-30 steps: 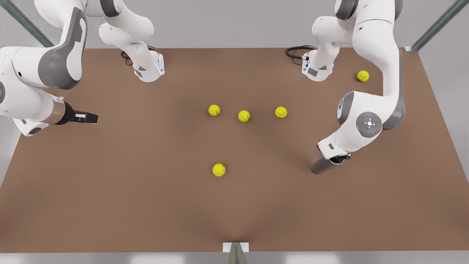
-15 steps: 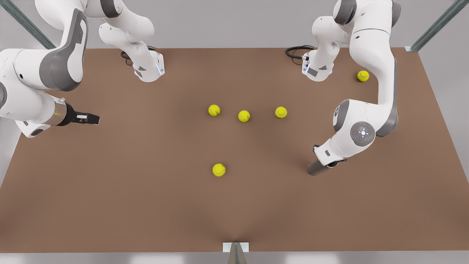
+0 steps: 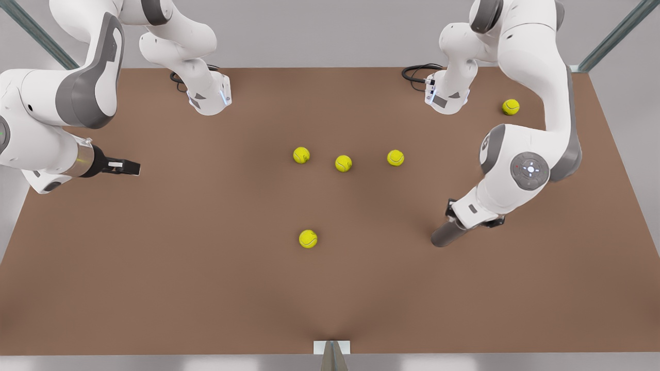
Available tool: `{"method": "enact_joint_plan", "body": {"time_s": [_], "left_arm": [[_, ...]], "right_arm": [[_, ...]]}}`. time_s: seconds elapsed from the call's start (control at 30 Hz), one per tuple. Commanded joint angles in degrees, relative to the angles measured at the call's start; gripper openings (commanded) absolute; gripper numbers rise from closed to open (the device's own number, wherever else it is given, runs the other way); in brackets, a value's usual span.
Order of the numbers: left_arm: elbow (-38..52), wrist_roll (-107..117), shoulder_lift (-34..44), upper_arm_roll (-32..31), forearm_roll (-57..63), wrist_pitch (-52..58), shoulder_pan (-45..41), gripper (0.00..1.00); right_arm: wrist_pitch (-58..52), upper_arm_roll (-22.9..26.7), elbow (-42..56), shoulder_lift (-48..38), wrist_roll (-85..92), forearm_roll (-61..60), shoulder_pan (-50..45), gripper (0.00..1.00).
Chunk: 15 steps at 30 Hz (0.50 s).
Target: Put the tennis tube upright
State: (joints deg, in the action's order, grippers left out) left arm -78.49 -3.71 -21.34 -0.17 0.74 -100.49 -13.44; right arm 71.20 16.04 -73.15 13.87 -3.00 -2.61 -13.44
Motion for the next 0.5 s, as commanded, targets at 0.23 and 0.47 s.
{"method": "enact_joint_plan", "body": {"time_s": [0.23,0.47], "left_arm": [[2.91,1.68,10.87,-9.32,3.13,11.28,11.07,1.00],[-1.14,5.73,14.83,-9.68,2.25,11.81,10.98,1.00]], "right_arm": [[-0.01,0.04,0.11,-0.07,0.63,-0.02,0.00,1.00],[0.08,0.04,0.20,-0.07,0.54,0.15,0.00,1.00]]}}
